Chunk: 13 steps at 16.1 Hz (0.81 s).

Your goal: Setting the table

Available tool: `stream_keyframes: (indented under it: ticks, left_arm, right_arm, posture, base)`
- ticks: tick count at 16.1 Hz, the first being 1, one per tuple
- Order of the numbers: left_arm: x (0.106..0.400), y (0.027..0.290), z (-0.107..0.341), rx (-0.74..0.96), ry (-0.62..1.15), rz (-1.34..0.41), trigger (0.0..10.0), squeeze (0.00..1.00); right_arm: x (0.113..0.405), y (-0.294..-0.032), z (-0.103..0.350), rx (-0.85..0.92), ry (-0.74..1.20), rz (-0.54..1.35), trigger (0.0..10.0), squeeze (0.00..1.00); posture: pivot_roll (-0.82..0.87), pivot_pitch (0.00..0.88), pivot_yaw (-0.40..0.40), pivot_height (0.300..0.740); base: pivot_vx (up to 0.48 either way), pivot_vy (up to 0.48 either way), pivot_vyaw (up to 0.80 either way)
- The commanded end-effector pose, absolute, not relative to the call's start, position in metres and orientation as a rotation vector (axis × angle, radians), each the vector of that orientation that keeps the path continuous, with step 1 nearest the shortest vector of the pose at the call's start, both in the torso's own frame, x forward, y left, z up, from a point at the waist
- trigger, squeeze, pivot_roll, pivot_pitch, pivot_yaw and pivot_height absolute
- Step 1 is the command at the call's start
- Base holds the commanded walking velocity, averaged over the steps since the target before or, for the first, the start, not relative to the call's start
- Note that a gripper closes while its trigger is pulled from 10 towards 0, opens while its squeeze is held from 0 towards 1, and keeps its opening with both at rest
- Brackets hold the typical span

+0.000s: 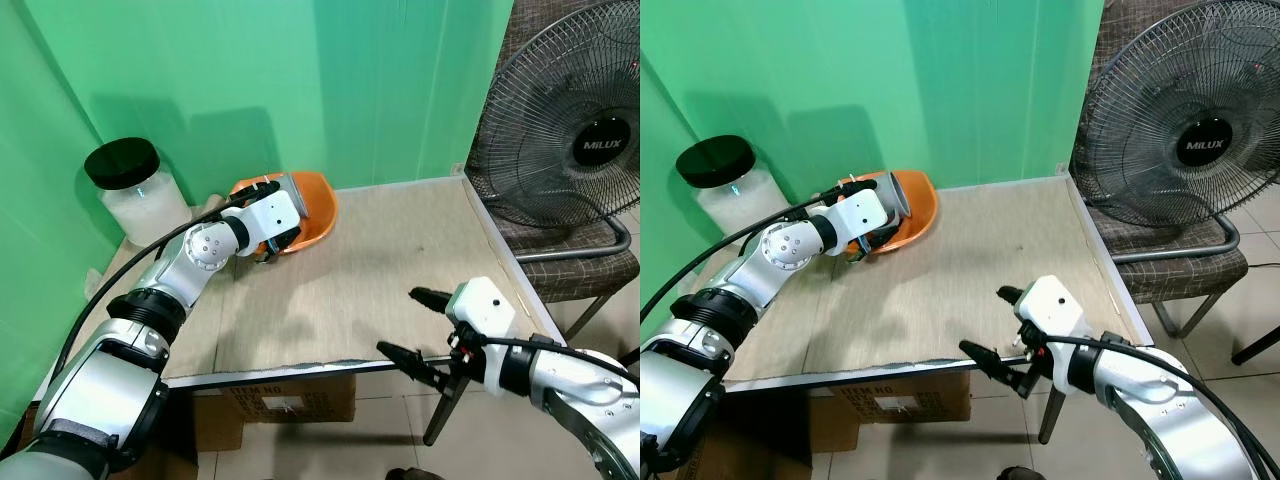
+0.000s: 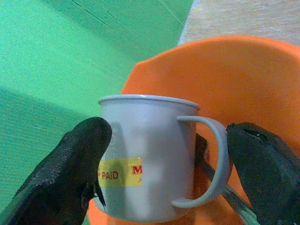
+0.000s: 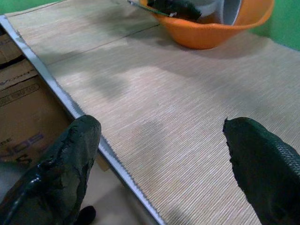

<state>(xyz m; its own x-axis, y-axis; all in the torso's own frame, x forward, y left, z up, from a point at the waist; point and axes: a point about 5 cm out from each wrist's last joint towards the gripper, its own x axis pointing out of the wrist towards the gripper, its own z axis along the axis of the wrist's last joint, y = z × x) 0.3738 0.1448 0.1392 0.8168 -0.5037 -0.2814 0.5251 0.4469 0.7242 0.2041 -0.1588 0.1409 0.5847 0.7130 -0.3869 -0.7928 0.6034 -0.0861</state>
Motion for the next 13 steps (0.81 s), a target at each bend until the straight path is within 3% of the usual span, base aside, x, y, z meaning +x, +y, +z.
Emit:
stream_keyframes:
  ticks: [1,6,11,12,13]
  left_arm:
    - [0.378,0.155,0.149,0.951,0.018,-0.597,10.0,0.0]
    - [0.382,0.156,0.171,0.999,-0.073,-0.565,10.0,0.0]
    - [0.383,0.164,0.173,0.993,-0.051,-0.552,10.0,0.0]
    - [0.382,0.165,0.168,0.984,-0.018,-0.562,9.3,0.0]
    - [0.381,0.168,0.162,0.985,0.025,-0.569,4.2,0.0]
  right_arm:
    - [0.201,-0.155,0.146,-0.275,0.314,0.915,10.0,0.0]
    - [0.201,-0.155,0.146,-0.283,0.315,0.919,10.0,0.0]
    - [0.2,-0.154,0.145,-0.283,0.323,0.929,10.0,0.0]
    - [0.198,-0.154,0.144,-0.281,0.33,0.937,10.0,0.0]
    - [0.197,-0.154,0.143,-0.28,0.338,0.943,10.0,0.0]
  posture:
    - [-0.11,0.0,0.109,0.74]
    - [-0.11,0.0,0.11,0.74]
    - [-0.11,0.0,0.113,0.74]
    - [-0.11,0.0,0.115,0.74]
    - [-0.11,0.0,0.117,0.74]
  base:
    - [0.0,0.0,0.0]
    - [0.0,0.0,0.0]
    - [0.0,0.0,0.0]
    - [0.0,0.0,0.0]
    - [0.0,0.0,0.0]
